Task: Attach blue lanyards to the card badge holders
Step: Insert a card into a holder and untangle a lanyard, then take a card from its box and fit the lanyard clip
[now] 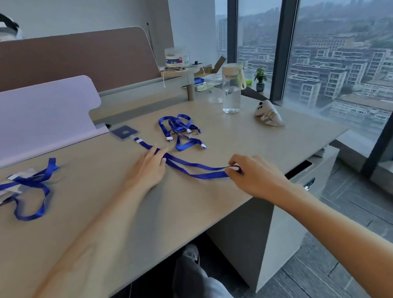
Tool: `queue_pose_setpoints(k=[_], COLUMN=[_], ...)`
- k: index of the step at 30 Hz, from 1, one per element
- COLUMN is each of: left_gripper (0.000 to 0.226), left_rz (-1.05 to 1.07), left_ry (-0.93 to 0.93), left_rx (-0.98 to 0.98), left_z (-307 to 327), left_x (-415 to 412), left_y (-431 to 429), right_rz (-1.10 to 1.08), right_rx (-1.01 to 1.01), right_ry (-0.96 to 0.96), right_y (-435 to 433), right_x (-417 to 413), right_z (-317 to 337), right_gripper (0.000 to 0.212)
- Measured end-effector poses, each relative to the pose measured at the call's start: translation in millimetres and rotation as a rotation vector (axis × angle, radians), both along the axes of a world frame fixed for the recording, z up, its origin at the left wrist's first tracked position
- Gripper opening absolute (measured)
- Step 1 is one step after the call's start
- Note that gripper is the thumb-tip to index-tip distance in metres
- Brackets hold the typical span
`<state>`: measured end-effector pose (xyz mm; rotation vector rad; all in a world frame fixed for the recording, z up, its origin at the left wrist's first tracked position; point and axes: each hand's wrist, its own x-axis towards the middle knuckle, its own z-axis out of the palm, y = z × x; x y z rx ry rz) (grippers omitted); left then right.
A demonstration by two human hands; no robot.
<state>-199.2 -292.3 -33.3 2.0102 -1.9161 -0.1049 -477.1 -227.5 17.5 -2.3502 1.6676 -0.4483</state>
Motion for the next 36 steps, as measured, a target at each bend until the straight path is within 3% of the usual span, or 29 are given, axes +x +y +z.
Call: queue_pose_setpoints(k=[4, 11, 18, 26, 30, 34, 36], left_gripper=[0.045, 0.039, 0.032, 0.031, 0.039, 0.049, 0.056], left_rz=[0.024, 0.041, 0.188, 0.33, 0.482, 0.483, 0.474], left_ry=[0.165, 0.374, 0.499, 0.22, 0.259, 0.236, 0.204], left_rx=[-0.017, -0.097, -0.203, -0.313, -0.287, -0.204, -0.181], left_z=[3.5, 10.0, 3.4, -9.2, -7.3, -5.2, -2.6], left_x=[-7.7, -4.8, 67.5, 179.4, 226.6, 269.0, 279.7], left_y=[25.8, 99.3, 167.1, 180.4, 168.0, 170.9, 175.8], right_rz=[0.003, 0.178, 0.376, 0.449, 0.508, 0.767, 0.776], right_rx=[-0.119, -0.176, -0.13, -0.094, -0.108, -0.086, -0.095], right_ry=[0.143, 0.042, -0.106, -0.145, -0.195, 0.065, 0.041], right_y=[4.2, 8.4, 29.2, 24.6, 12.6, 4.6, 1.2], right_x=[5.1, 85.7, 195.9, 333.7, 383.4, 405.7, 404.4], right_z=[6.4, 9.0, -9.5, -40.8, -45.6, -55.7, -57.6], right_gripper=[0.041, 0.035, 0.04, 0.036, 0.04, 0.059, 0.052])
